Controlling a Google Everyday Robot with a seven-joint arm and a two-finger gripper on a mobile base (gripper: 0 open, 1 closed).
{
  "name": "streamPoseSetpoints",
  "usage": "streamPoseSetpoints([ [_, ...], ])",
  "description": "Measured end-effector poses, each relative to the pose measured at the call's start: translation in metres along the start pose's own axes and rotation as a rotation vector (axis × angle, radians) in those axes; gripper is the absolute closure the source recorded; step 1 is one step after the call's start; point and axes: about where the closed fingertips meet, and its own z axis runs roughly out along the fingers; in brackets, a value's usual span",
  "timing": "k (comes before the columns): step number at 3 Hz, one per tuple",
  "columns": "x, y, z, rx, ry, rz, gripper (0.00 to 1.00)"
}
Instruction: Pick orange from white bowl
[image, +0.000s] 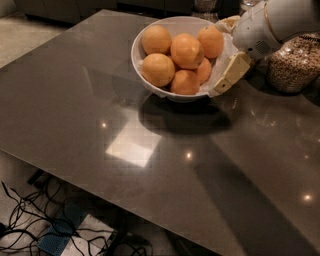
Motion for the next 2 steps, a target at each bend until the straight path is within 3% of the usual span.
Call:
streamPoseSetpoints([
  [2, -0.004, -0.023, 0.026, -0.004, 0.011, -0.080, 0.03],
])
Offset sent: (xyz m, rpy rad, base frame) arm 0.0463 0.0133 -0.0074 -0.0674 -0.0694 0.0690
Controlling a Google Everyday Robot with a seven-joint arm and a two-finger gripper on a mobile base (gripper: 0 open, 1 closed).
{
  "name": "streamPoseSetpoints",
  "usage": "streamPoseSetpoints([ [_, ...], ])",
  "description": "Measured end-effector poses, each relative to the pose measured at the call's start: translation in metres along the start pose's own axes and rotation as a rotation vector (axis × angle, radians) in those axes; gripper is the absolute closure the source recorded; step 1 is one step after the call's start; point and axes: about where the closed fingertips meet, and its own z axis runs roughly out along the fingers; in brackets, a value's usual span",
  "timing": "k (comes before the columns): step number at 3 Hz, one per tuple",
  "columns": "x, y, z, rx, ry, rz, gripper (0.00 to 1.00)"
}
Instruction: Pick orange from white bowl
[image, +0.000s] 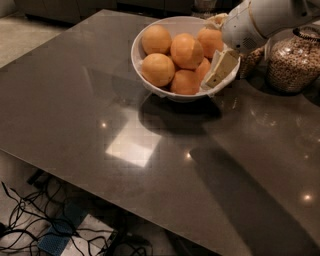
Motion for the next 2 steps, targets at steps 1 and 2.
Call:
streamPoseSetpoints([
  [1, -0.0020, -0.0070, 0.0067, 0.001, 0.003, -0.027, 0.06],
  [2, -0.0042, -0.0141, 0.0122, -0.003, 0.001, -0.048, 0.11],
])
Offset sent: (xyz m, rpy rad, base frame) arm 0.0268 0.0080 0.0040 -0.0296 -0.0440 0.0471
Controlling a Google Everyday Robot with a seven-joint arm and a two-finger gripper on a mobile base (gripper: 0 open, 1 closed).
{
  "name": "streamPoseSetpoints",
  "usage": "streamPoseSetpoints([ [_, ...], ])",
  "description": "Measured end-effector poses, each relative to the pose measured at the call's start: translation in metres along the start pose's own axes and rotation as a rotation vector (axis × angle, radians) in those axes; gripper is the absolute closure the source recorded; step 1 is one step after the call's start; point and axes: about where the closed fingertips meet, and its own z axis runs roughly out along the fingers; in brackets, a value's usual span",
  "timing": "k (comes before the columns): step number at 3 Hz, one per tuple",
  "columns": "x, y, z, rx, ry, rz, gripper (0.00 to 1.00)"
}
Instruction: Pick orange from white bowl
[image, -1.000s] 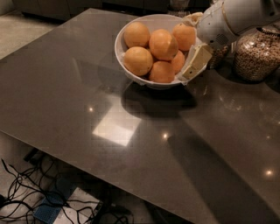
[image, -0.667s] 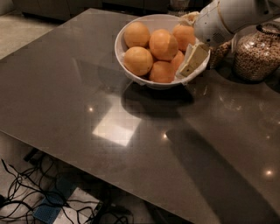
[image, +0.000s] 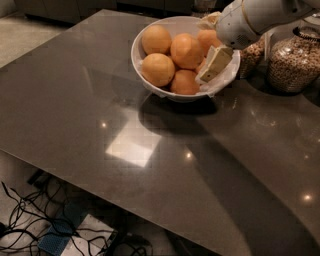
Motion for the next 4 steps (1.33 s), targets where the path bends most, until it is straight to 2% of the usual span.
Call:
streamPoseSetpoints([
  [2, -0.006, -0.010, 0.015, -0.031, -0.016, -0.033, 0.22],
  [3, -0.007, -0.012, 0.020, -0.044, -0.019, -0.044, 0.33],
  [4, -0.010, -0.016, 0.026, -0.057, -0.027, -0.054, 0.38],
])
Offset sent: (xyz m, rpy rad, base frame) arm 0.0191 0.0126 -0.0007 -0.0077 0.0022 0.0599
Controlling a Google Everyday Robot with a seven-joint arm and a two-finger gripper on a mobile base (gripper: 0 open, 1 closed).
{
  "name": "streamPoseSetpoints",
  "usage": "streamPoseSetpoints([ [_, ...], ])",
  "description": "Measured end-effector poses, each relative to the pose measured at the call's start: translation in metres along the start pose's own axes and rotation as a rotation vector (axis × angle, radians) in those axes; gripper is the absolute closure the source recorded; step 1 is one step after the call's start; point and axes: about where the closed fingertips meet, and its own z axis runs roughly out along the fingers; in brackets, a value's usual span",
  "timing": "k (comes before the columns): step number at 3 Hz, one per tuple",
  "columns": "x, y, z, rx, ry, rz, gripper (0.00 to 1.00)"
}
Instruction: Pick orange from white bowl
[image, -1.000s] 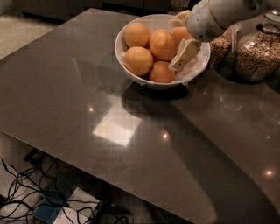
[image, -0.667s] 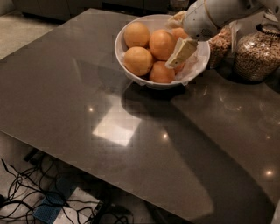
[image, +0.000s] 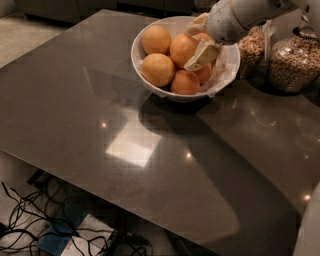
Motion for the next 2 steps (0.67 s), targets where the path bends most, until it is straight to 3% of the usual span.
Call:
streamPoseSetpoints([
  [1, -0.002, -0.002, -0.003, -0.001, 0.000, -0.001, 0.36],
  [2, -0.002, -0.004, 0.009, -0.025, -0.009, -0.008, 0.24],
])
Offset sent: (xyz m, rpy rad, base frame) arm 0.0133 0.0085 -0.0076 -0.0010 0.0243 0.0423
